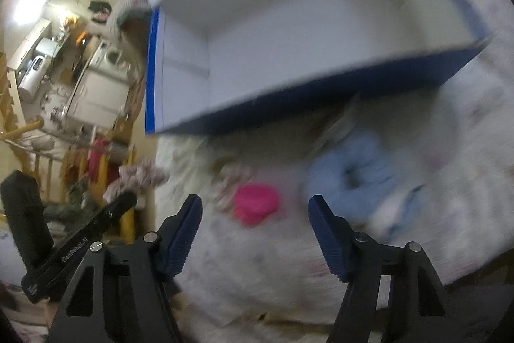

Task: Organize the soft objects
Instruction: 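Grasp the pink toy with the right tool while the left tool grasps the beige scrunchie, then carry the pink toy and beige scrunchie over the box with both tools, then open the right tool dropping the pink toy while the left tool releases the scrunchie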

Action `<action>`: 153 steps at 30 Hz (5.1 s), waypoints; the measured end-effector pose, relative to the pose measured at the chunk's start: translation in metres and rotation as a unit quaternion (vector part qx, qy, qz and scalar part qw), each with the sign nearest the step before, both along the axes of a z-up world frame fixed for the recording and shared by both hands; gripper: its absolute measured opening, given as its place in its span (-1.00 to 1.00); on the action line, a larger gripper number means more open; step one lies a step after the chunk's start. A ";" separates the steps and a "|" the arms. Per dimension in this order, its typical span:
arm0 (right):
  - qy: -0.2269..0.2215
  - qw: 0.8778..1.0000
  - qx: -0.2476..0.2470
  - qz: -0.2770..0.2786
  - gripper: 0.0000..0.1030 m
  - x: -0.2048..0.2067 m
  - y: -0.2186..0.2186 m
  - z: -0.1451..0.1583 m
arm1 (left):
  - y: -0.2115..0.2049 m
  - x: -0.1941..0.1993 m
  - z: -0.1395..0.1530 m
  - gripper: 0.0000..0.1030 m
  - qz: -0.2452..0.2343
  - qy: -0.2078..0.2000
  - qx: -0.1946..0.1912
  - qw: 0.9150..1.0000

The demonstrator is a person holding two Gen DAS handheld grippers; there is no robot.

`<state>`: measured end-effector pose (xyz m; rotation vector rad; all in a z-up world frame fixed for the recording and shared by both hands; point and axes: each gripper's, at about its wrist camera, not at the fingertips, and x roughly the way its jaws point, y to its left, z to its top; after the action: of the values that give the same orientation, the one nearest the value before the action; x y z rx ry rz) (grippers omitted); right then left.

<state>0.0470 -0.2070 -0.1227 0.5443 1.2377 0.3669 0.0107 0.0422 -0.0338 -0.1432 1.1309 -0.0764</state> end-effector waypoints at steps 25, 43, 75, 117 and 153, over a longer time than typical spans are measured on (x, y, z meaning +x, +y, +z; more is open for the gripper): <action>0.055 0.997 -0.037 -0.045 0.01 0.012 0.050 -0.056 | 0.002 0.002 -0.013 -0.85 0.004 0.008 0.003 1.000; -0.070 0.993 0.042 -0.080 0.01 -0.013 -0.007 0.059 | -0.021 -0.004 0.057 -0.85 -0.003 -0.056 0.020 0.998; -0.095 0.989 -0.092 -0.058 0.00 0.106 -0.035 0.026 | -0.097 0.142 -0.016 -0.85 -0.065 -0.058 0.033 0.996; -0.021 0.991 -0.125 -0.031 0.01 0.123 -0.028 -0.016 | -0.108 0.146 -0.050 -0.82 -0.094 -0.028 0.048 0.994; -0.160 0.970 -0.166 -0.078 1.00 0.075 -0.030 0.066 | -0.081 0.096 0.020 0.37 -0.037 -0.127 0.071 0.989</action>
<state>0.1220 -0.2369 -0.0567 0.2780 0.9118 0.1032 0.1070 -0.0390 -0.0139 0.0361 0.8833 -0.0768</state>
